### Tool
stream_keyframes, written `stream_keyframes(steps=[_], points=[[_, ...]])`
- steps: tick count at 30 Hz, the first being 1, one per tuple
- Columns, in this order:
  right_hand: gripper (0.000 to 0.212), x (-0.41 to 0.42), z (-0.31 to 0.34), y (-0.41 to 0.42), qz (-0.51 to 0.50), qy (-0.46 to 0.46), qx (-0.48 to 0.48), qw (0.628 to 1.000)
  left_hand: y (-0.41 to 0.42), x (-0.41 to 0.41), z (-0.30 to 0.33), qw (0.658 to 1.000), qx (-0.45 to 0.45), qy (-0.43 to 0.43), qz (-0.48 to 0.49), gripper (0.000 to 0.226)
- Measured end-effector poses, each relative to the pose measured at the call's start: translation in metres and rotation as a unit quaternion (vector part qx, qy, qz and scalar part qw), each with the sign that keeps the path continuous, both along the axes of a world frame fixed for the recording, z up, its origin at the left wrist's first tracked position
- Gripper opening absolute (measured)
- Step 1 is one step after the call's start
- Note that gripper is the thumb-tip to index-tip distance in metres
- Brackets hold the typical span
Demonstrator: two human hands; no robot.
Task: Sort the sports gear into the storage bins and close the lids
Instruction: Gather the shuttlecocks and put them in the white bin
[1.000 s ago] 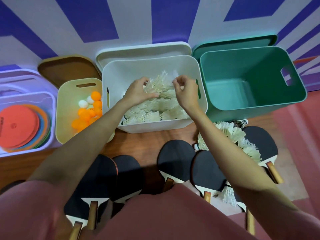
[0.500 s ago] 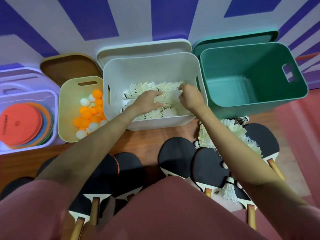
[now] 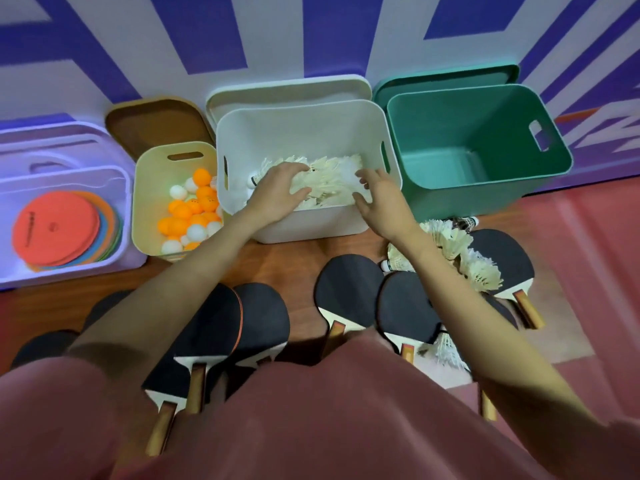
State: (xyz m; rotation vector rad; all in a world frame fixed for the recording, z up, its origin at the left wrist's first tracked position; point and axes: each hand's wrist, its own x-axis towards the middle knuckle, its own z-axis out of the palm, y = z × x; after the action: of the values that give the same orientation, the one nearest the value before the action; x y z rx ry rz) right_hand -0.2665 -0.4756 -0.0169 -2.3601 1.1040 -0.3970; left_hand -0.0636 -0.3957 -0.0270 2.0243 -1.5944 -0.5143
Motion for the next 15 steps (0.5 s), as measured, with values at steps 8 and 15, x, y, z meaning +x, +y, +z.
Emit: stream_keyframes(steps=[8,15], points=[[0.029,-0.06,-0.022,0.096,-0.066,-0.062,-0.007,0.996,0.082,-0.063,0.002,0.988,-0.125,0.093,-0.005,0.025],[0.031,-0.123,-0.055,0.15,-0.135,0.032,0.049,0.989,0.118,-0.095,-0.041,0.989,-0.017,0.105,-0.102,0.031]])
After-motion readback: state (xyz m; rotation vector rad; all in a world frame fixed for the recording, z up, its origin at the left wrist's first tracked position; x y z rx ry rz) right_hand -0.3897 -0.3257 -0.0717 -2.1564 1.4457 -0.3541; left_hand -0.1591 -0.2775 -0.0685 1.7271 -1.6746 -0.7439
